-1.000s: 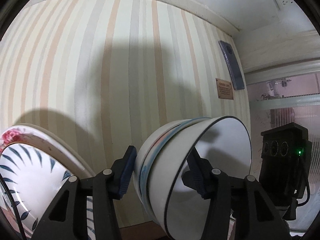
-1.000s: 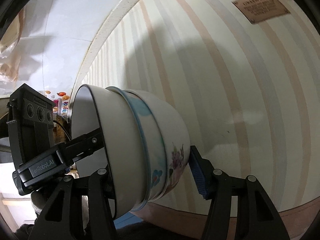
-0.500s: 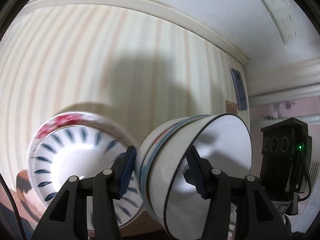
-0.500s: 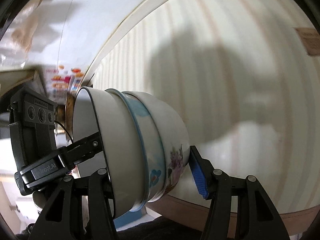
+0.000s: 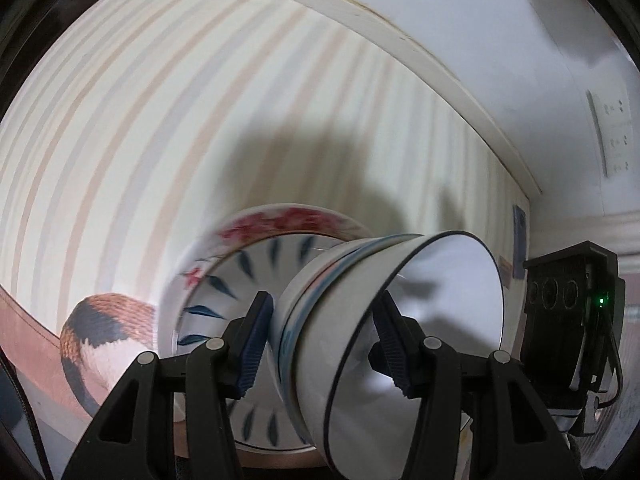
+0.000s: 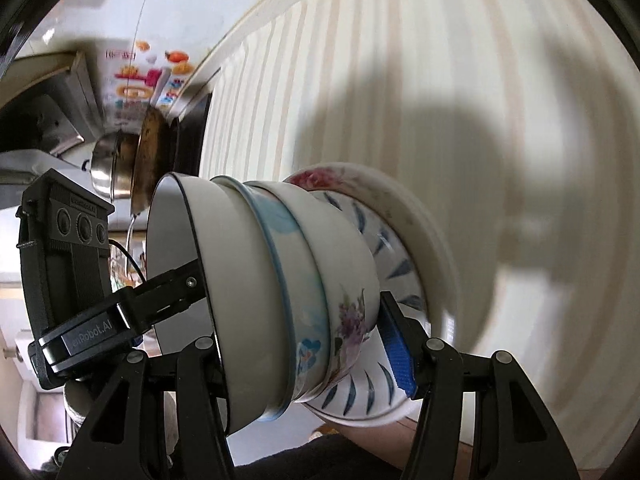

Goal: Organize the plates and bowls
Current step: 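Lower the bowl stack onto the plate stack and open both tools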

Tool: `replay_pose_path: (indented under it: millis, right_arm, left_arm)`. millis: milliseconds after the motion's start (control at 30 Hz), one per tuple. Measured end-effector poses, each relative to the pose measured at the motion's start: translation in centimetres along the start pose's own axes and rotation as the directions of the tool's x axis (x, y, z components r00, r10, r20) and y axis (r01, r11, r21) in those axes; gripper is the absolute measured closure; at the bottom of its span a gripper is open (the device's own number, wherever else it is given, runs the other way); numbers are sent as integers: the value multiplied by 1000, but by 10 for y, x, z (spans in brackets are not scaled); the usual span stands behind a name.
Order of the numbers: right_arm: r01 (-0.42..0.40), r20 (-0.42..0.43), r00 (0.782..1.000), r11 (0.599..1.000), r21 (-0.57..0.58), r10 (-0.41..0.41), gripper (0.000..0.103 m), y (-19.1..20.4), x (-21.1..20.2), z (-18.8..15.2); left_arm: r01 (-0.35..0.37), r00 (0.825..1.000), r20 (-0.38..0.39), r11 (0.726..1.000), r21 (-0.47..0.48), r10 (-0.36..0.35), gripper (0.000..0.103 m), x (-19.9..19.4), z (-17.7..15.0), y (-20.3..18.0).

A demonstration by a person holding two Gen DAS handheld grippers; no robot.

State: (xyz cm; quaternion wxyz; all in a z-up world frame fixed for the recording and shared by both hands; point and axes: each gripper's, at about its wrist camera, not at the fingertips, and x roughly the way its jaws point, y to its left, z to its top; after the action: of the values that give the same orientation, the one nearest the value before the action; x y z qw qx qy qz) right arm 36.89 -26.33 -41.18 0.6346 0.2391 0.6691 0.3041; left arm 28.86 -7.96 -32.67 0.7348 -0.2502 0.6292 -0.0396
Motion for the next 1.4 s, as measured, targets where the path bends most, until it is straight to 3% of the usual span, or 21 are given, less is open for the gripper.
replay_pose_path:
  millis: [333, 633, 933, 1000, 1167, 1233, 1400]
  right_arm:
    - [34, -39, 999, 999, -17, -34, 43, 12, 38, 10]
    - [47, -34, 998, 999, -3, -47, 43, 9, 34, 7]
    - [126, 23, 992, 991, -38, -125, 42, 30, 21, 4]
    - [165, 59, 985, 984, -61, -162, 41, 38, 9, 1]
    - [241, 142, 964, 966, -98, -226, 21, 60, -23, -11]
    - [285, 187, 947, 952, -108, -263, 12, 72, -38, -20]
    - [396, 283, 891, 913, -99, -356, 7, 96, -64, -45]
  left_arm:
    - [-15, 1000, 0, 999, -38, 15, 54, 6, 3, 25]
    - [-16, 1000, -9, 1000, -14, 16, 54, 4, 3, 25]
    - [-131, 991, 54, 987, 91, 126, 55, -18, 0, 8]
    - [-160, 985, 77, 981, 110, 152, 54, -26, -4, 5]
    - [-209, 973, 138, 965, 159, 188, 52, -48, -17, -1]
    - [-227, 966, 163, 958, 178, 198, 33, -58, -23, -1]
    - [-245, 948, 254, 948, 202, 191, 18, -87, -36, -3]
